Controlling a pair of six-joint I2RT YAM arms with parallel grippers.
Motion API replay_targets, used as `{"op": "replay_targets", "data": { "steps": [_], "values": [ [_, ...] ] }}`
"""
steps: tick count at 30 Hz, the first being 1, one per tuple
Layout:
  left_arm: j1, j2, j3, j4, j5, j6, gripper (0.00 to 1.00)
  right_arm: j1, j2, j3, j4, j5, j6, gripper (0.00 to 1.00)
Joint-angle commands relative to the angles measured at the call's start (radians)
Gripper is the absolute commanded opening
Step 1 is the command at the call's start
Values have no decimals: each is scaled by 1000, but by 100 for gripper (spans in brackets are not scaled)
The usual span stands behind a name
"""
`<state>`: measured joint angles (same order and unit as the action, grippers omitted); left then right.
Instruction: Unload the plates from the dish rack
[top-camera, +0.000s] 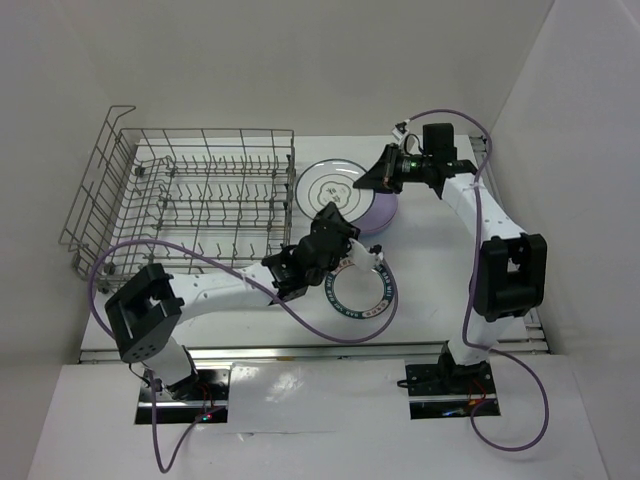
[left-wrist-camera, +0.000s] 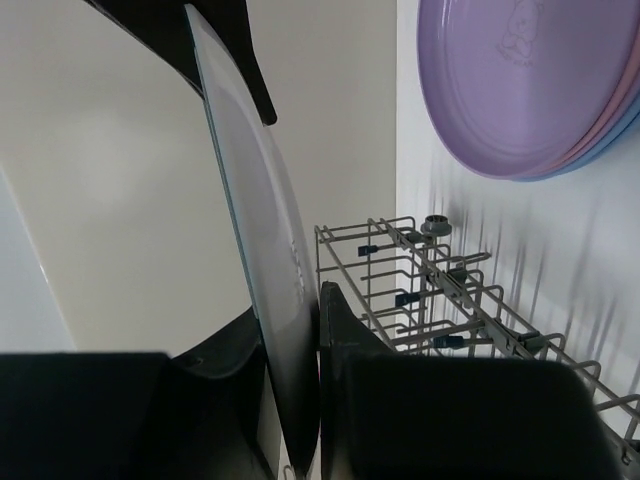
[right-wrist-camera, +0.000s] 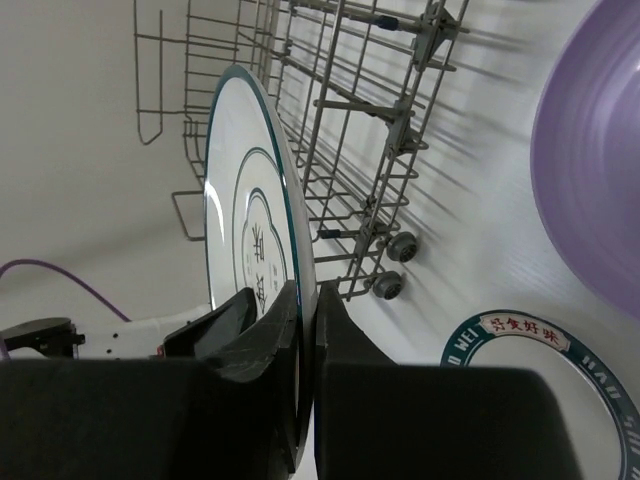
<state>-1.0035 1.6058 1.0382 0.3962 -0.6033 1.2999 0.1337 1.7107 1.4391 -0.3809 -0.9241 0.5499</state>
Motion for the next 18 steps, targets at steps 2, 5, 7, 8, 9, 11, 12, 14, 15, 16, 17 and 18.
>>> {"op": "replay_targets", "data": {
  "steps": [2,5,7,8,9,11,12,14,15,16,17,18],
  "values": [
    [8,-32,57,15,-53,-14,0,21,-62,-20,67,-22,-71,0],
    [8,-32,117,-156,-62,-133,17,21,-114,-20,45,16,-82,0],
    [8,-32,217,-320,-46,-250,72,0,-141,-29,36,57,-93,0],
    [8,-32,262,-415,-24,-393,95,-9,-170,-40,22,73,-93,0],
    [19,-32,308,-603,34,-471,100,-22,-184,-40,22,99,-93,0],
    [46,-32,435,-771,117,-679,100,-63,-230,-66,-1,122,-102,0],
    [60,-32,466,-842,214,-735,100,-77,-247,-75,-1,145,-102,0],
    [92,-59,529,-980,308,-824,100,-123,-279,-88,-22,154,-113,0],
    [135,-84,545,-1016,351,-888,100,-138,-311,-97,-38,154,-128,0],
    [160,-95,559,-1046,422,-915,100,-150,-325,-114,-49,154,-140,0],
    [186,-107,559,-1091,447,-933,100,-161,-338,-123,-73,154,-152,0],
    [233,-134,568,-1106,485,-955,100,-173,-356,-143,-88,140,-180,0]
  ]
}}
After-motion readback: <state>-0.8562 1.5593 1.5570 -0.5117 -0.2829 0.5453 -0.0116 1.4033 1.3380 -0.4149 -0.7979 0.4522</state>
